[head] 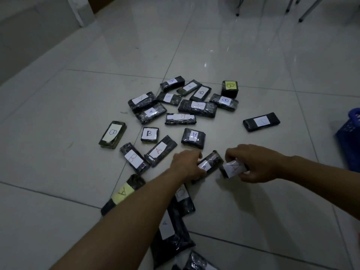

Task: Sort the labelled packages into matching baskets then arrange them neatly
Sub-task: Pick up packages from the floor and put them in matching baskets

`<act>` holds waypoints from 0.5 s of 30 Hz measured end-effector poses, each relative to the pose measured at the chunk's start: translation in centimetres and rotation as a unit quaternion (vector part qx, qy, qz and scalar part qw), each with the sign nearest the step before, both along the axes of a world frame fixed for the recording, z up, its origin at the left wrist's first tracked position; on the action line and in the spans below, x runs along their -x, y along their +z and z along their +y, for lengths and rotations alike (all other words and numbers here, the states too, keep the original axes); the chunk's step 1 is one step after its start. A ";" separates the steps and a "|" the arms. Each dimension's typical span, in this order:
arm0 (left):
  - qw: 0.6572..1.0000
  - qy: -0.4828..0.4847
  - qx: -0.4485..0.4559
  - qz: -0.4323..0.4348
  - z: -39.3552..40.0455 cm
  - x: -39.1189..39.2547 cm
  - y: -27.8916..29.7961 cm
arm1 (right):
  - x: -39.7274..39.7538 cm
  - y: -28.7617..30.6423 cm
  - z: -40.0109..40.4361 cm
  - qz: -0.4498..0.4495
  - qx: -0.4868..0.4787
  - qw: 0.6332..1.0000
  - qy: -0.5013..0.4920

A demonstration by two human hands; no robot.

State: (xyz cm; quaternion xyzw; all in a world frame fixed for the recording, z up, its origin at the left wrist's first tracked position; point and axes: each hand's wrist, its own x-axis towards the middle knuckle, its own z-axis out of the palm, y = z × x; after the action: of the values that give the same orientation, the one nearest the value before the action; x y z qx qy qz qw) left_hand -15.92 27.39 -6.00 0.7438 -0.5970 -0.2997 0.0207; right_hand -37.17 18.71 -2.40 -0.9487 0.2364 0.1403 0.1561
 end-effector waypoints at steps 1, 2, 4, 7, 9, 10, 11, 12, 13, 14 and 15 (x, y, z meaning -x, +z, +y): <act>1.000 0.012 -0.013 0.011 -0.1 0.4 -0.2 | 0.5 0.2 -0.1 -0.008 -0.005 1.000 -0.017; 0.999 0.023 -0.027 0.029 -0.3 0.5 -0.1 | 1.0 0.4 -0.3 -0.018 -0.008 0.999 -0.035; 0.995 0.043 -0.049 0.082 -0.6 0.5 0.7 | 2.5 1.0 -0.3 -0.044 -0.014 0.996 -0.075; 0.987 0.043 -0.043 0.146 -1.1 1.1 2.5 | 6.2 2.3 -0.1 -0.098 -0.016 0.984 -0.146; 0.987 0.017 -0.027 0.156 -1.6 2.6 3.7 | 9.5 3.6 0.5 -0.127 -0.021 0.975 -0.179; 0.988 0.005 -0.015 0.156 -2.0 3.7 4.4 | 11.3 4.3 1.0 -0.145 -0.026 0.969 -0.197; 0.988 -0.007 0.000 0.156 -2.5 5.2 4.9 | 13.2 5.0 1.6 -0.165 -0.031 0.961 -0.219; 0.987 -0.024 0.016 0.157 -3.0 6.9 5.6 | 15.1 5.6 2.2 -0.187 -0.039 0.950 -0.246; 0.986 -0.044 0.031 0.158 -3.6 8.9 6.2 | 17.2 5.9 2.8 -0.206 -0.052 0.934 -0.287; 0.983 -0.067 0.044 0.163 -4.1 11.3 6.8 | 19.4 6.1 3.4 -0.222 -0.074 0.911 -0.338; 0.980 -0.093 0.056 0.169 -4.7 13.9 7.5 | 21.7 6.2 4.0 -0.232 -0.098 0.884 -0.393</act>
State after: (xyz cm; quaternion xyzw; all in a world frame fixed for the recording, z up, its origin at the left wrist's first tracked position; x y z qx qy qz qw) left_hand -29.78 22.69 1.47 0.6213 -0.6671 -0.3882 0.1351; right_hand -58.92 22.76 3.75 -0.7635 0.5317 -0.1347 0.3409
